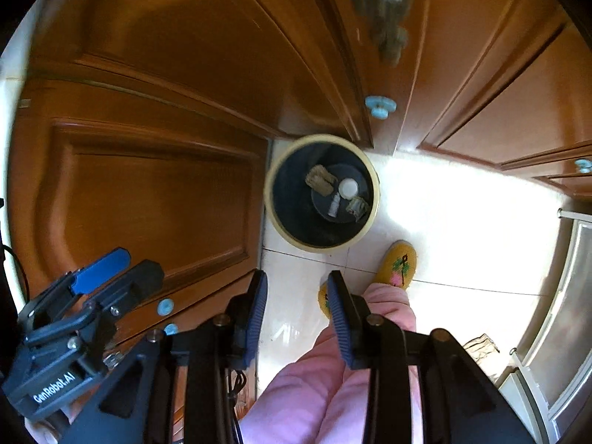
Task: Collect trash
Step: 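Raise both open tools back up toward the counter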
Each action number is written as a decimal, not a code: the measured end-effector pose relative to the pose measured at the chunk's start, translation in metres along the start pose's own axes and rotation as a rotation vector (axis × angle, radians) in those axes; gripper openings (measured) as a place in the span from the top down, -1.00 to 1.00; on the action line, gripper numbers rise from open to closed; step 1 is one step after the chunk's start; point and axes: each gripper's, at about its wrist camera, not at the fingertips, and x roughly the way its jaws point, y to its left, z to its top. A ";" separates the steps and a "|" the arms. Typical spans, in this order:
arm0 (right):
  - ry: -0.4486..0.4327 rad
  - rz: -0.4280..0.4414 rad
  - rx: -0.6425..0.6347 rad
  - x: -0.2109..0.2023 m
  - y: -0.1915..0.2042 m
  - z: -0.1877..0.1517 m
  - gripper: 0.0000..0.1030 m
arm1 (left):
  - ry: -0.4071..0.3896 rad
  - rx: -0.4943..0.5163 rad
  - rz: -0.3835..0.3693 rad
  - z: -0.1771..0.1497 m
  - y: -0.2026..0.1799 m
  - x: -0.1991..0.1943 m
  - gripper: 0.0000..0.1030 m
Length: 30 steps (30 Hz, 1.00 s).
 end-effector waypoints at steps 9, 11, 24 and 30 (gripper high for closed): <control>-0.228 0.000 -0.069 -0.136 0.033 -0.025 0.34 | -0.214 0.088 -0.032 0.008 -0.036 -0.135 -0.23; -0.296 -0.019 -0.094 -0.164 0.039 -0.030 0.34 | -0.262 0.098 -0.053 0.013 -0.044 -0.159 -0.24; -0.579 -0.049 -0.160 -0.295 0.072 -0.049 0.33 | -0.516 0.236 -0.066 0.039 -0.101 -0.269 -0.52; -0.643 -0.036 -0.157 -0.320 0.070 -0.049 0.20 | -0.570 0.307 -0.063 0.043 -0.125 -0.288 -0.52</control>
